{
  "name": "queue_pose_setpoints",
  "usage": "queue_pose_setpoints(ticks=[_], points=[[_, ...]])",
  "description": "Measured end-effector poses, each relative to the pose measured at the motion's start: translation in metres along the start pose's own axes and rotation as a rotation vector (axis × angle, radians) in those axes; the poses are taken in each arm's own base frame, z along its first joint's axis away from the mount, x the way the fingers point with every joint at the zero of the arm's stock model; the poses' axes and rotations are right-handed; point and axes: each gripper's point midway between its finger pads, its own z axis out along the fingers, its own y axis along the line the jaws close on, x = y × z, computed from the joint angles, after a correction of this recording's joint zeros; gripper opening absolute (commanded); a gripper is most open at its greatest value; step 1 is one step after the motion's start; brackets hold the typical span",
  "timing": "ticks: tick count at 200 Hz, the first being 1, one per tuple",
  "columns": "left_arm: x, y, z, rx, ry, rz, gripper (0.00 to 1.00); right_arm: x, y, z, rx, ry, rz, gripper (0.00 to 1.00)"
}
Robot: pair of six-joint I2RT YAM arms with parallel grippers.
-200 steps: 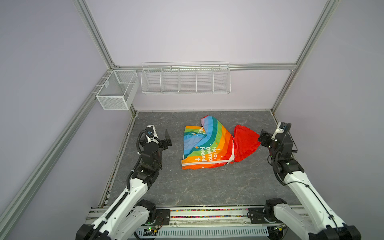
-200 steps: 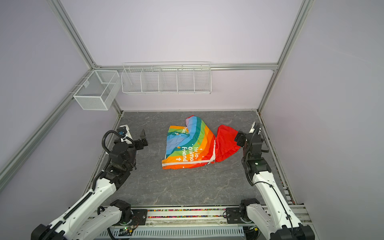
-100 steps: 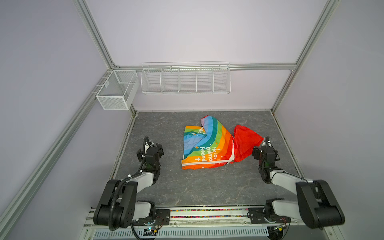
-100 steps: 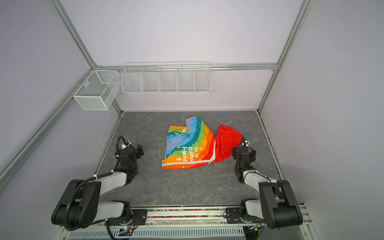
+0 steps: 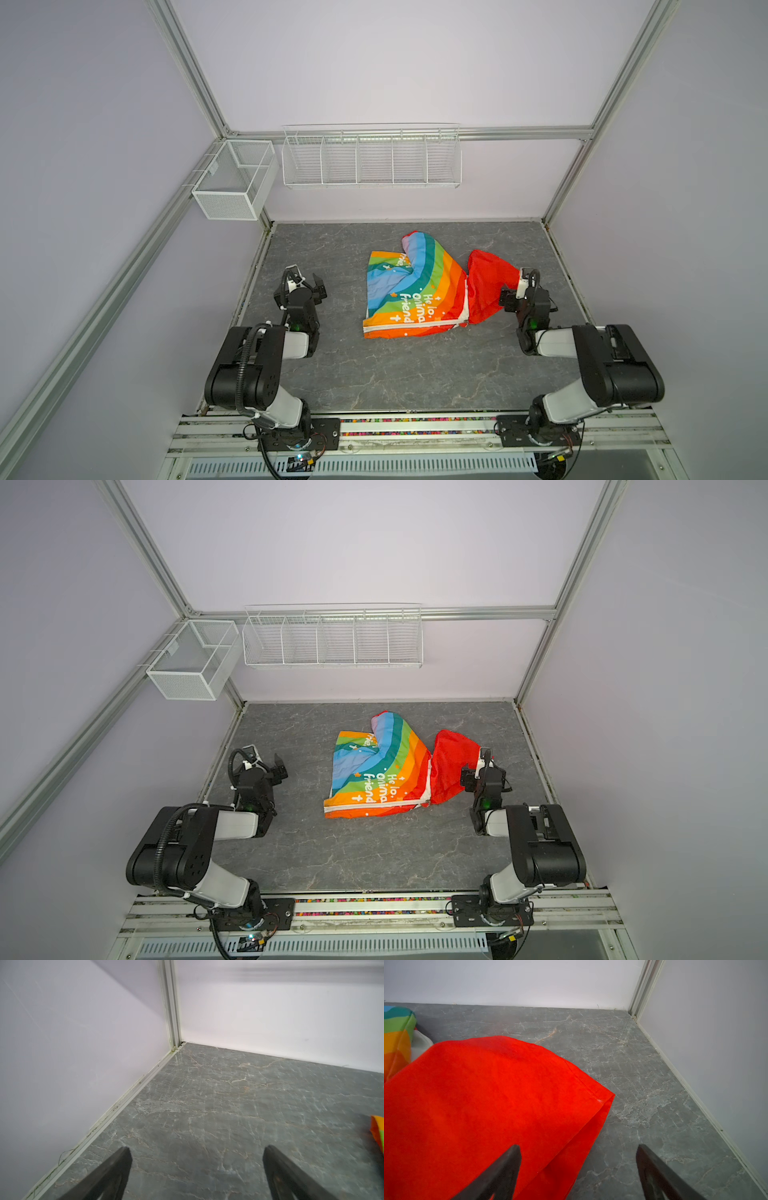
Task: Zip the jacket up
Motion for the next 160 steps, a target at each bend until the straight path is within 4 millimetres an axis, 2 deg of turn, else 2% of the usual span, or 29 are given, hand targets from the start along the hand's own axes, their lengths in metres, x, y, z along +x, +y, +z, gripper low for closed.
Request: queue_pose_setpoints(ticks=[51,160], points=[[0.0074,0.0006,0.0009,0.013,0.031,-0.002,0.99,-0.0003,0.0057,0.0004,-0.041,0.001,0.003,0.89],[0.0093,-0.0011,0.0008,0.023,0.038,0.001,0.99,0.0027,0.0064,0.0008,-0.052,0.015,0.003,0.88]])
